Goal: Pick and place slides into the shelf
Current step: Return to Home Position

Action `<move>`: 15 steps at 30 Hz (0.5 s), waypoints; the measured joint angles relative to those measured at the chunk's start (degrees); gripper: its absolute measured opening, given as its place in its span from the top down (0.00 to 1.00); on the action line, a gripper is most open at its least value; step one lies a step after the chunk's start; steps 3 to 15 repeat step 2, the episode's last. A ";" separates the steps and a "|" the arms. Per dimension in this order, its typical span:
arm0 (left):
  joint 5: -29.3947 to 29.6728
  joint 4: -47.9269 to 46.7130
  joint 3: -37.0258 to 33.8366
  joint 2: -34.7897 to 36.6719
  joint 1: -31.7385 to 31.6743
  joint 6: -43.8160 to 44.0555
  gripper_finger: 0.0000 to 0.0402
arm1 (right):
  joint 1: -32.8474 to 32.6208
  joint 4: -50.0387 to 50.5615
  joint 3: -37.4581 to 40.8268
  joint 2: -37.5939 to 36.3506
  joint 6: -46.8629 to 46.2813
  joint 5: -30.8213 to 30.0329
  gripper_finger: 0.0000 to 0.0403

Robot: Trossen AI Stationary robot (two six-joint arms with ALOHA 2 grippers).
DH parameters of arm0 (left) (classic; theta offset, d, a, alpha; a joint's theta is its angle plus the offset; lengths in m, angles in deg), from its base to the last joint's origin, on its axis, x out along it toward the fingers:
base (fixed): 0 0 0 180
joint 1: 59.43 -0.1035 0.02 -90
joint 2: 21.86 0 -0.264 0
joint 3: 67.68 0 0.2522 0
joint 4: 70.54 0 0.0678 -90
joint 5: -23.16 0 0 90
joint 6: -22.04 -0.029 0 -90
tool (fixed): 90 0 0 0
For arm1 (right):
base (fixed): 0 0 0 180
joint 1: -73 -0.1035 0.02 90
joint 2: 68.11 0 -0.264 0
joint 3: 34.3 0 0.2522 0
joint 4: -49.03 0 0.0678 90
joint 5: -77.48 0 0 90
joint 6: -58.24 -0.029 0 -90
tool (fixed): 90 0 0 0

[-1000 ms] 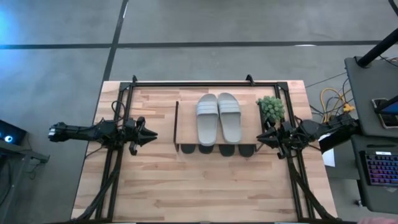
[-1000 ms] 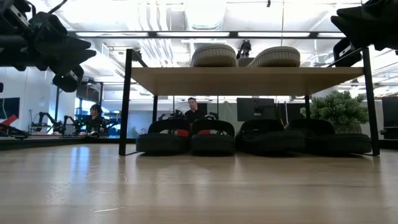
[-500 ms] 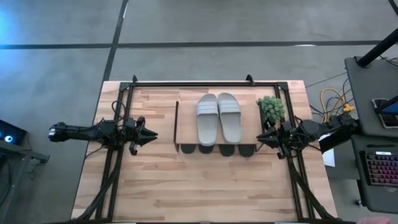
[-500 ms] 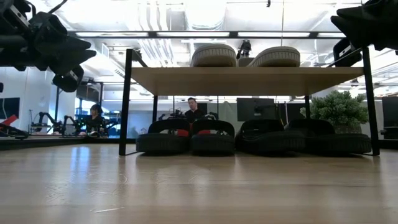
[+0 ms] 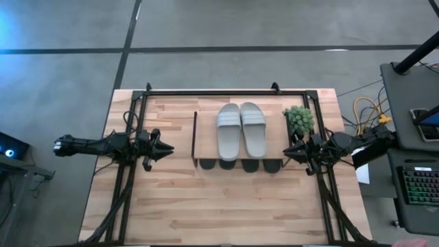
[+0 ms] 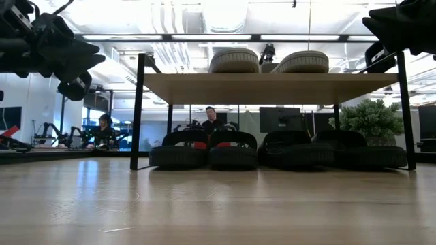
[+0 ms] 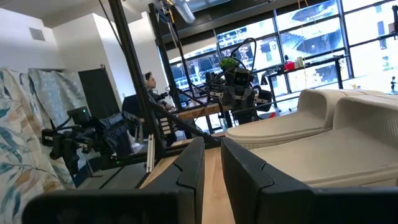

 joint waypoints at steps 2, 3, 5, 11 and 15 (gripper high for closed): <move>0.00 -0.02 0.00 0.00 0.00 0.00 0.82 | 0.01 0.00 0.00 0.00 0.00 0.00 0.88; 0.00 -0.02 0.00 0.00 0.00 0.00 0.82 | 0.01 0.00 0.00 0.00 0.00 0.00 0.88; 0.00 -0.02 0.00 0.00 0.00 0.00 0.82 | 0.01 0.00 0.00 0.00 0.00 0.00 0.88; 0.00 -0.02 0.00 0.00 0.00 0.00 0.82 | 0.01 0.00 0.00 0.00 0.00 0.00 0.88; 0.00 -0.02 0.00 0.00 0.00 0.00 0.82 | 0.01 0.00 0.00 0.00 0.00 0.00 0.88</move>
